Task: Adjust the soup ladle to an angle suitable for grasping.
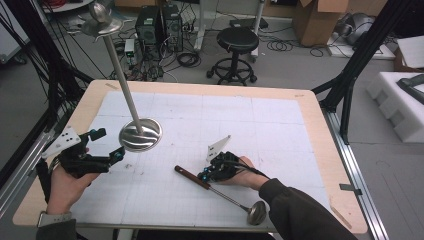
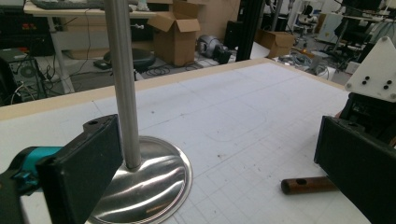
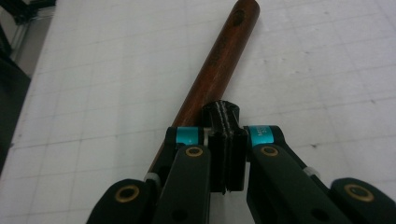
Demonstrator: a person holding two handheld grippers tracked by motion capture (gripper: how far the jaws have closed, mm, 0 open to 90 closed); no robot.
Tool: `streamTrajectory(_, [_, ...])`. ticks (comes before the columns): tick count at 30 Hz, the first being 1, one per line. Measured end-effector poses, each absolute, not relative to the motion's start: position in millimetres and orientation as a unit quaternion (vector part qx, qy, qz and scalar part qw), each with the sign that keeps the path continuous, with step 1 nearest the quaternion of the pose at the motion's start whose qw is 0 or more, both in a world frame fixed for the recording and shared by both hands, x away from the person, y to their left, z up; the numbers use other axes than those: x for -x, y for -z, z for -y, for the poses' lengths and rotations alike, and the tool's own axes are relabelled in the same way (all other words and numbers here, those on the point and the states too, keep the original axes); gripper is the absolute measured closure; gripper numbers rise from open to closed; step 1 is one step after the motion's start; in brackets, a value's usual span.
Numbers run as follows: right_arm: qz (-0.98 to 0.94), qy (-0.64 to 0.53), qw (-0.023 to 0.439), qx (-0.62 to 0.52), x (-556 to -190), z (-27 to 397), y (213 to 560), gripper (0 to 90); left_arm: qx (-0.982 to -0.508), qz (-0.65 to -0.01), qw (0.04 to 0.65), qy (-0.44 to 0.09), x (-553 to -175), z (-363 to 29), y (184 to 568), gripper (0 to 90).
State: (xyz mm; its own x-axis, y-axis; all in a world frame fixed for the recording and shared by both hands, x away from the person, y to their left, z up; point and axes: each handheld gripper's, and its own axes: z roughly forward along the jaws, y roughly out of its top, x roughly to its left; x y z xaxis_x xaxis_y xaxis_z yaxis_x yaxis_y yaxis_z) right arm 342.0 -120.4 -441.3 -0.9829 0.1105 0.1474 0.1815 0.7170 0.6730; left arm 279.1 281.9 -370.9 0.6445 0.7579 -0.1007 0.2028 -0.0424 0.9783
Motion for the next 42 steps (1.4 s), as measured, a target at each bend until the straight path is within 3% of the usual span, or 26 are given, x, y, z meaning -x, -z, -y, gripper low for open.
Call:
streamTrajectory(18, [0.932,0.353,0.081,0.005,-311.0,88.3,440.2,90.0,-0.681,-0.351,0.598,-0.235,-278.5,-282.6,370.0,1.7])
streamTrajectory(29, [0.931,0.356,0.067,0.048,-319.0,102.0,427.9,88.7,-0.678,-0.356,0.598,-0.237,-278.8,-288.6,370.8,1.8])
streamTrajectory(32, [0.924,0.375,0.048,0.065,-320.5,112.9,416.0,74.8,-0.676,-0.356,0.600,-0.238,-277.9,-289.9,370.1,1.8])
streamTrajectory(33, [0.920,0.385,0.036,0.072,-319.5,120.2,407.6,64.5,-0.675,-0.356,0.601,-0.238,-277.5,-290.3,369.5,1.7])
streamTrajectory(35, [0.916,0.392,0.035,0.079,-318.2,123.4,404.0,59.5,-0.674,-0.355,0.602,-0.239,-276.6,-291.1,368.6,1.7])
streamTrajectory(38, [0.907,0.408,0.039,0.099,-314.9,132.3,395.7,37.0,-0.673,-0.357,0.602,-0.241,-275.7,-292.3,367.9,1.7])
streamTrajectory(42, [0.904,0.417,0.037,0.088,-306.5,143.9,386.6,20.9,-0.668,-0.359,0.604,-0.243,-273.9,-295.5,366.6,1.7])
